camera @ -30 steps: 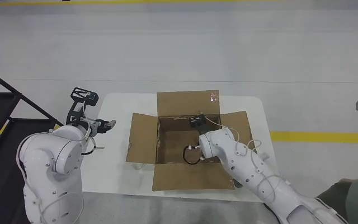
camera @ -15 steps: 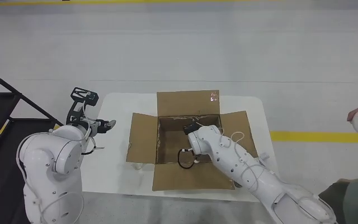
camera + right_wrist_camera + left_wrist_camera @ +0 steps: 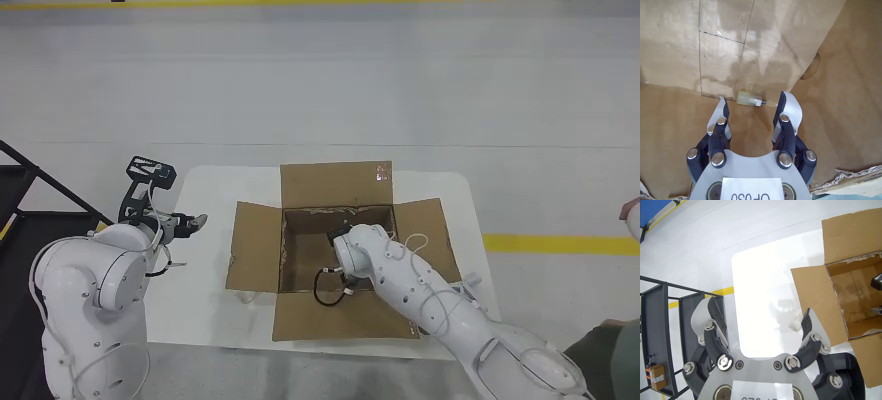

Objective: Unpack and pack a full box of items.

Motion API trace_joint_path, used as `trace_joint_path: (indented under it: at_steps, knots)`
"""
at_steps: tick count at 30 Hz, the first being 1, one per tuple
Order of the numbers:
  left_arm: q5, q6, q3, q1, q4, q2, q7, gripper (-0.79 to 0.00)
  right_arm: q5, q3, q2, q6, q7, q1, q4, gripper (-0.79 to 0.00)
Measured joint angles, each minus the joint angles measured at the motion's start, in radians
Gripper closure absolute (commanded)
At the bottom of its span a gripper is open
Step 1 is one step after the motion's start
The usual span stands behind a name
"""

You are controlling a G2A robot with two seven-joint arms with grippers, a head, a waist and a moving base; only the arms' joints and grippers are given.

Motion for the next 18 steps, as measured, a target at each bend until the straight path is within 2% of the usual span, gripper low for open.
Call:
trace_joint_path:
  at_steps: [8, 10, 18]
  knots:
    - [0.000, 0.000, 0.000, 0.000, 0.000, 0.000, 0.000, -0.785, -0.013, 0.004, -0.016, -0.017, 0.017, -0.008, 0.044, -0.610]
    - [0.000, 0.000, 0.000, 0.000, 0.000, 0.000, 0.000, -0.785, -0.017, 0.002, -0.021, -0.020, 0.020, -0.012, 0.050, -0.646]
    - [0.000, 0.000, 0.000, 0.000, 0.000, 0.000, 0.000, -0.785, -0.030, 0.007, -0.036, -0.014, 0.014, -0.021, 0.087, -0.619]
